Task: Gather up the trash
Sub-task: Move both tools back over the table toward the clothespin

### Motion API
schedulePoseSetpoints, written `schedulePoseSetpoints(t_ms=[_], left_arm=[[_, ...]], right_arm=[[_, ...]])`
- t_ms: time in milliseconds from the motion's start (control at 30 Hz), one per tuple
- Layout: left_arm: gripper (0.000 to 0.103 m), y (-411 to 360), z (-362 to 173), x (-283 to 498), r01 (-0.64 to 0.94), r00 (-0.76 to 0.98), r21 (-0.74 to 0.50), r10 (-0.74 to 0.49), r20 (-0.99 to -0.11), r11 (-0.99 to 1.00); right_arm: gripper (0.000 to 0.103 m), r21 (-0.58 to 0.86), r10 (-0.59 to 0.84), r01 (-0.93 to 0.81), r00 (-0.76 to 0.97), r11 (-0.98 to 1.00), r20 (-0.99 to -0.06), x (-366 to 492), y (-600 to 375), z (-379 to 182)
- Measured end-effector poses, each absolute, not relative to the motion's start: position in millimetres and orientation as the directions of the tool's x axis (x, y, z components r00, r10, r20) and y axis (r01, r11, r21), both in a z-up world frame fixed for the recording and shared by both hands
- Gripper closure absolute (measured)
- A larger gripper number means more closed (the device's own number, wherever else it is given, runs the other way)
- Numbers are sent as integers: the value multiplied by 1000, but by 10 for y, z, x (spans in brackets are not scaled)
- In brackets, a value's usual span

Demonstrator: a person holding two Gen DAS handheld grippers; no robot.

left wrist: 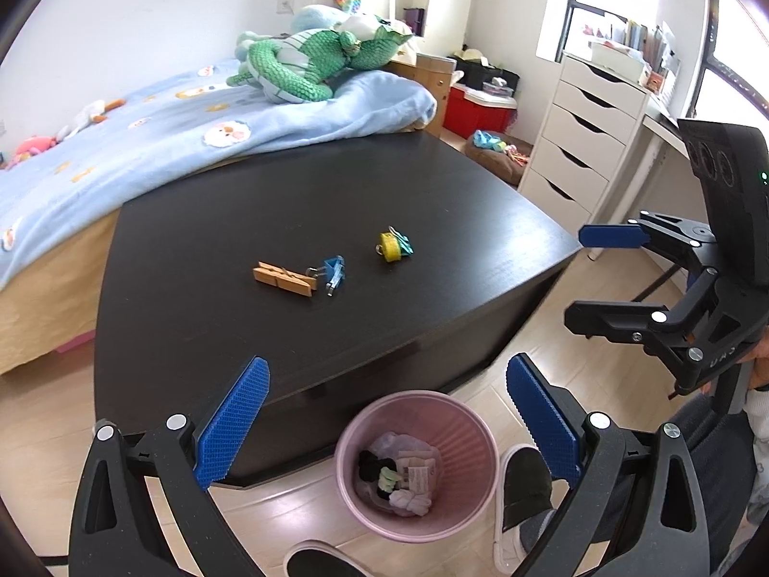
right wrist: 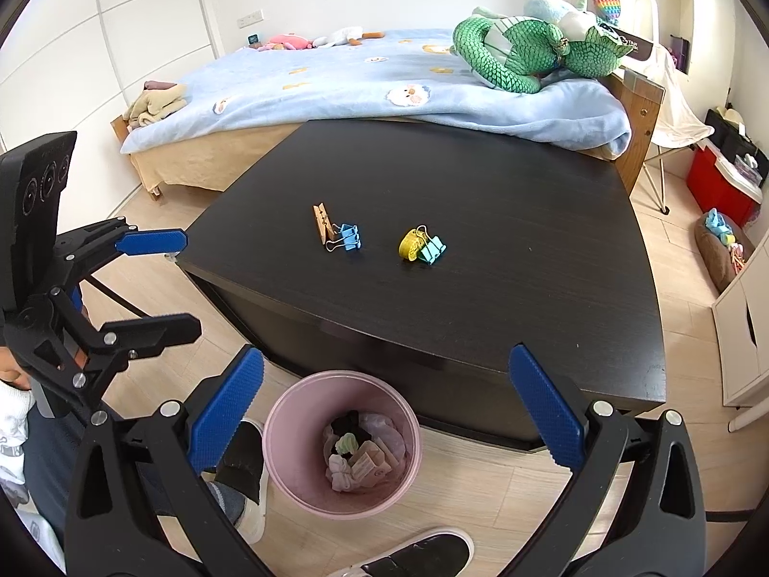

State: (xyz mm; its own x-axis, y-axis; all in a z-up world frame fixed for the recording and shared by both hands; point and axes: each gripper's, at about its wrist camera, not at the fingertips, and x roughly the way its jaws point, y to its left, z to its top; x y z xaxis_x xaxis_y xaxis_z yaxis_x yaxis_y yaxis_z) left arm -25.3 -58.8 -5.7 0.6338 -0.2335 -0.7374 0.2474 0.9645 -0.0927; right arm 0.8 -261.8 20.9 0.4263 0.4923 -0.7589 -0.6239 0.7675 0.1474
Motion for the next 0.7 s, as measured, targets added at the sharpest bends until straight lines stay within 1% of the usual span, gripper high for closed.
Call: schedulePoseSetpoints(t_ms=[233,500,700], left_arm=[[8,-487,-42,-136,227,644,-68,-202,-737,971],[8,-291,-116,128,214,628,-29,-161,-761,976],[8,-173,-175,332,233,614,3,-144,-776,973]], right_arm=[[3,155,496,-629,412,761,-764,72,-2569,195],[3,156,495,-635,400,756,-771,254,-2473,181],[3,148,496,-647,397,748,-772,450,-2345,256]])
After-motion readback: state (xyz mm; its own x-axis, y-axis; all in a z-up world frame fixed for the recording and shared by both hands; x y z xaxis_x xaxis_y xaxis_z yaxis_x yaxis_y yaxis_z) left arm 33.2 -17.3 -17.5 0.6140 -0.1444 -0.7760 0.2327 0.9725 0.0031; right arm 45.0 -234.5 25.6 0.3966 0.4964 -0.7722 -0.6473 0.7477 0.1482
